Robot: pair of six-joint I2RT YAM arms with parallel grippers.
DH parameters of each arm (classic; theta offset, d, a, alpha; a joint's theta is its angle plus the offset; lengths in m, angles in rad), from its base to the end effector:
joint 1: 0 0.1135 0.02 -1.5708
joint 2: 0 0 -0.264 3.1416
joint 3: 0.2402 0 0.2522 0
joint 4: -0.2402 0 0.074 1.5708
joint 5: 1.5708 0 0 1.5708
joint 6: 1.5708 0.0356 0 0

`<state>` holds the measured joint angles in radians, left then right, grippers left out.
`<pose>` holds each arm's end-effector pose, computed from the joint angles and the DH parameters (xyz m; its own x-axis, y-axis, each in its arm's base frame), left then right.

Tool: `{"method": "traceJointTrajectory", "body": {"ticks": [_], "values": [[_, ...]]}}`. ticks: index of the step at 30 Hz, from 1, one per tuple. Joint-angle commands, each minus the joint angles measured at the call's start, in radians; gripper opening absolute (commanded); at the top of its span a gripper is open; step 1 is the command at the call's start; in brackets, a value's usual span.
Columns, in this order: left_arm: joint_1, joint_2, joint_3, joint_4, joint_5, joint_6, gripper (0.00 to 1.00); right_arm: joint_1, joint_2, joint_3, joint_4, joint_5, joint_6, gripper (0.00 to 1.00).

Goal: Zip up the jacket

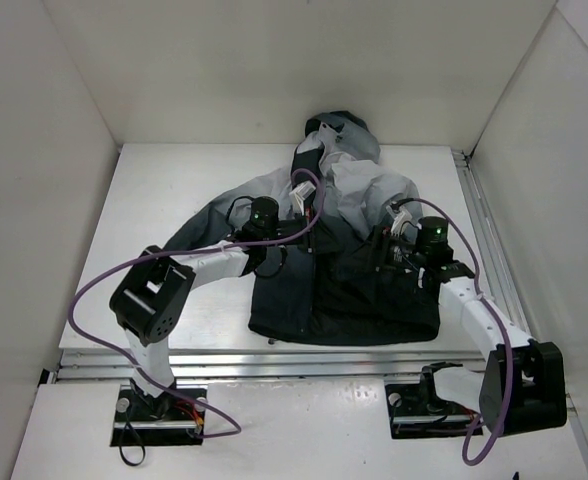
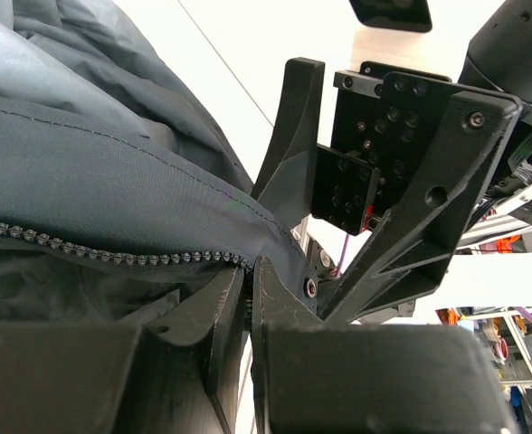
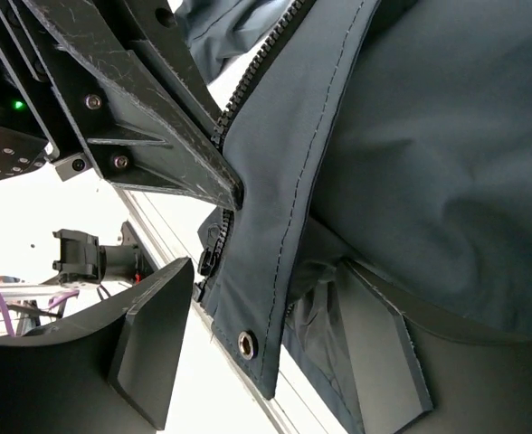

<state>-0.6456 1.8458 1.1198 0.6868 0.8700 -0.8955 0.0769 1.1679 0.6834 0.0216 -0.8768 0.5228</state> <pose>0.3124 -0.2694 0.2460 -0.7985 -0.0286 -0.6013 0.5995 0.0531 -0.7986 0.2450 0.0463 0.2521 -0.7527 0.2623 -0.6038 -0.4144 0.5239 0.7442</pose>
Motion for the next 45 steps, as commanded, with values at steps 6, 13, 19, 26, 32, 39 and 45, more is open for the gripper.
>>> {"method": "traceJointTrajectory", "body": {"ticks": [6,13,19,26,32,39,45], "values": [[0.004,-0.083,0.071,0.131,0.05,0.007,0.0,0.004,0.029,-0.001,0.109,-0.05,-0.02,0.57],[0.004,-0.083,0.069,0.145,0.054,-0.003,0.0,0.017,0.053,-0.007,0.129,-0.06,-0.021,0.56],[0.004,-0.083,0.067,0.146,0.055,-0.003,0.0,0.018,0.059,-0.005,0.132,-0.054,-0.024,0.48],[0.004,-0.083,0.067,0.145,0.06,-0.002,0.0,0.018,0.067,-0.005,0.152,-0.076,-0.024,0.13],[0.023,-0.111,0.09,0.022,0.043,0.055,0.09,0.026,0.015,-0.004,0.182,-0.051,-0.033,0.0],[0.07,-0.325,0.074,-0.35,-0.176,0.217,0.56,0.112,-0.137,0.034,0.184,0.284,-0.194,0.0],[0.089,-0.537,0.037,-0.602,-0.399,0.293,0.62,0.237,-0.194,0.059,0.485,0.542,-0.364,0.0]]}}
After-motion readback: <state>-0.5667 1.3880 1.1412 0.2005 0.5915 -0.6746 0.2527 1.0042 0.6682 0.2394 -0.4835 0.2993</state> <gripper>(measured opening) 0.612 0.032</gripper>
